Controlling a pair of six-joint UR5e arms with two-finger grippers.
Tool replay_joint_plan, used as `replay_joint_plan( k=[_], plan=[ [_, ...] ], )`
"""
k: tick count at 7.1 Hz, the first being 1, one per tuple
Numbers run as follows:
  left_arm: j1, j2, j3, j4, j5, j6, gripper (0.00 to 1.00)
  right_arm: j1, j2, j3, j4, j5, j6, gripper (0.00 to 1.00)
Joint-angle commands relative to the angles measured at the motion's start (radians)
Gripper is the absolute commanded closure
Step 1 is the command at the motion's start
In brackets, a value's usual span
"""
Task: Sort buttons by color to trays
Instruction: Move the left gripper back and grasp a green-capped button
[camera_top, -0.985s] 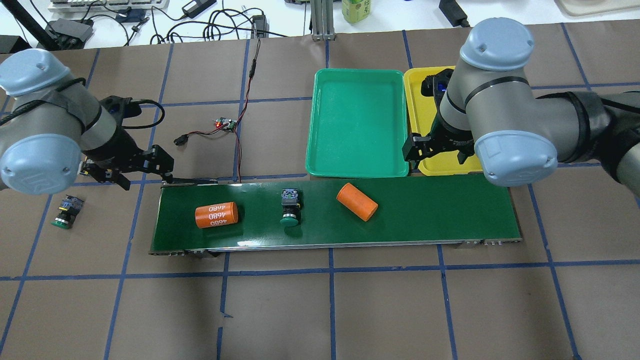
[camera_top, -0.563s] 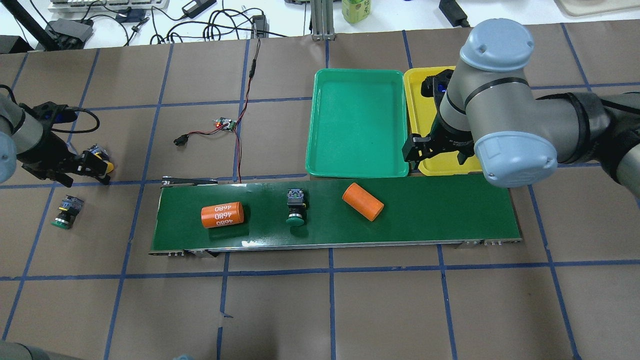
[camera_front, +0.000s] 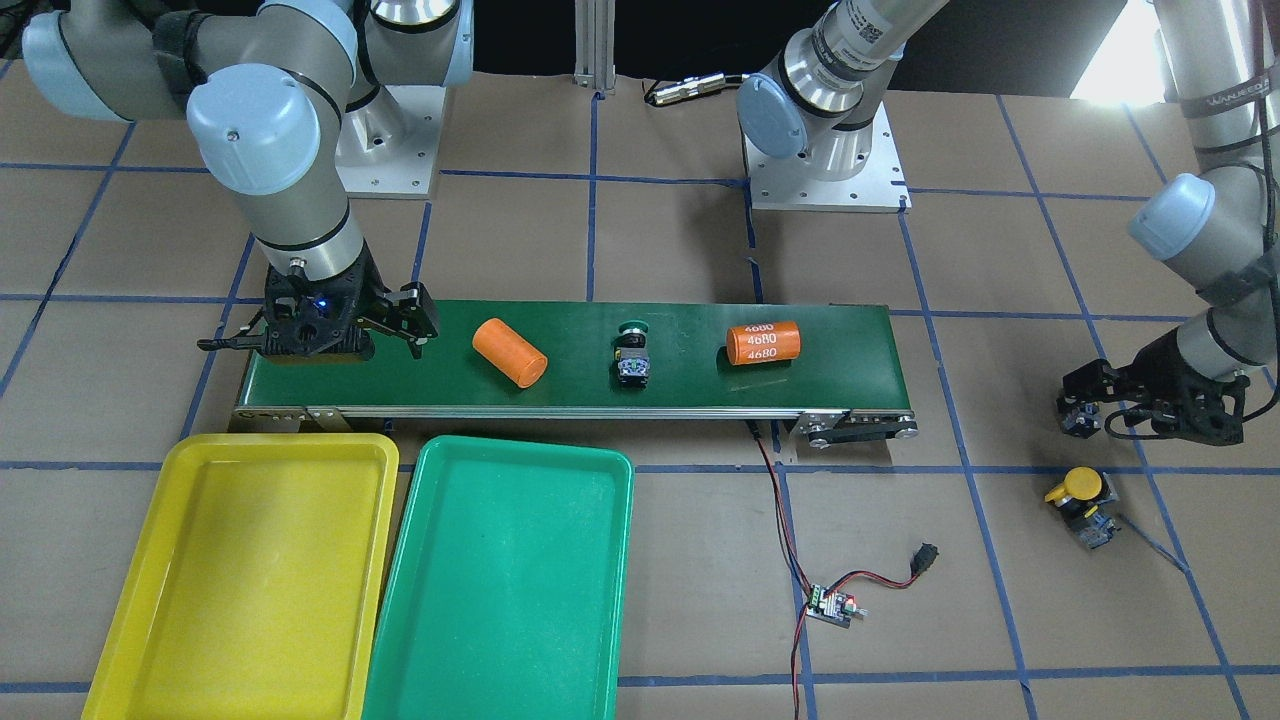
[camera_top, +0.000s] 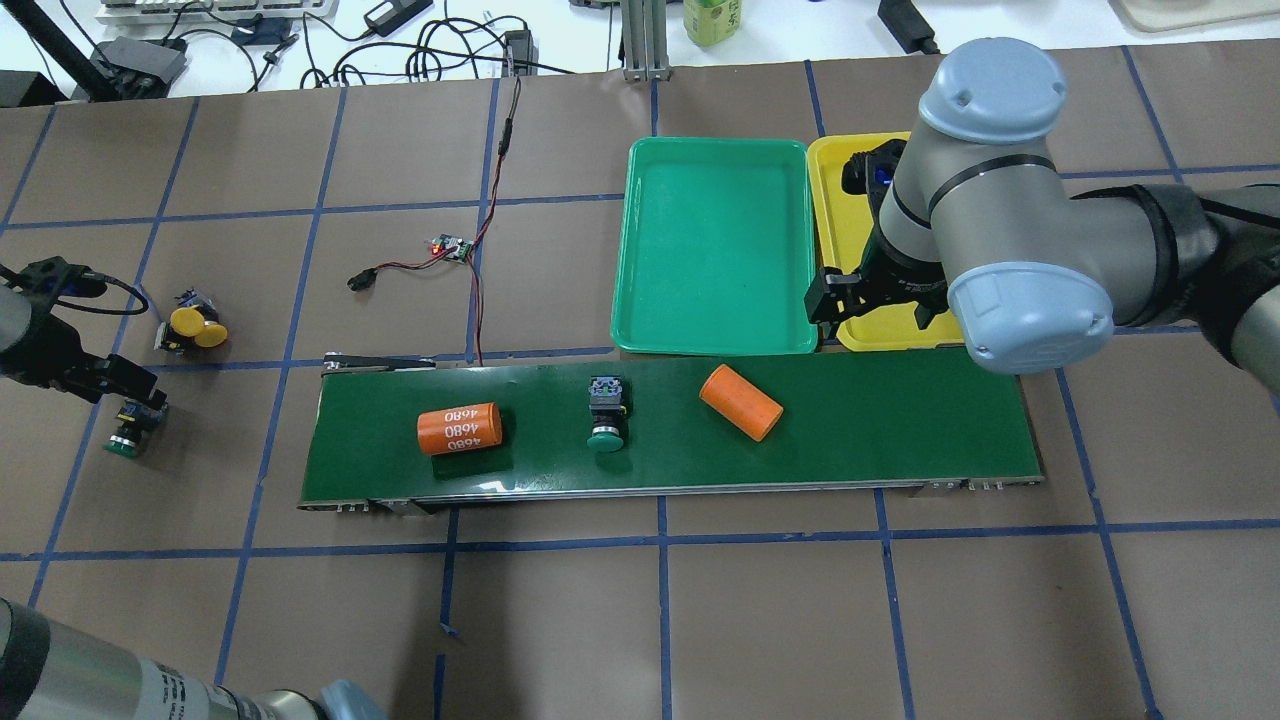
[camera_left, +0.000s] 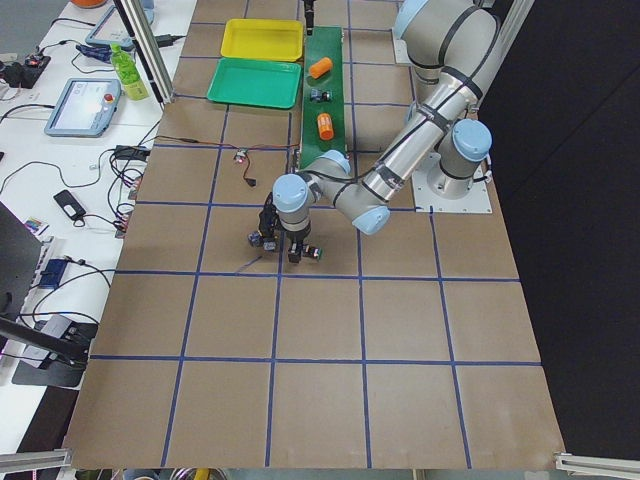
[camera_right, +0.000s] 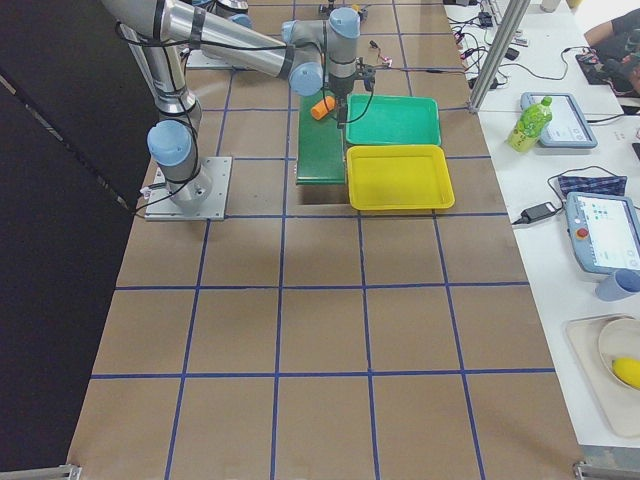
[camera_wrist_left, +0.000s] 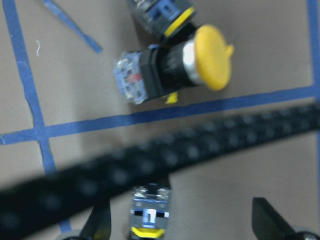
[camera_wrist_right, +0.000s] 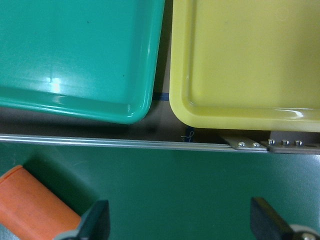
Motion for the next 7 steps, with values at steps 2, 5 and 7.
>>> replay_joint_plan(
  k=[2, 5, 7],
  plan=[
    [0.014, -0.043, -0.016, 0.040, 0.002, 0.059, 0.44, 0.000, 0.000, 0.000, -0.002, -0.002, 0.000, 0.00],
    [-0.002, 0.000, -0.017, 0.024, 0.001, 0.035, 0.83, 0.000, 0.003, -0.001, -0.002, -0.002, -0.002, 0.00],
    [-0.121, 0.088, -0.017, -0.084, -0.007, -0.133, 0.83, 0.000, 0.017, -0.009, -0.002, -0.002, 0.000, 0.00]
  ],
)
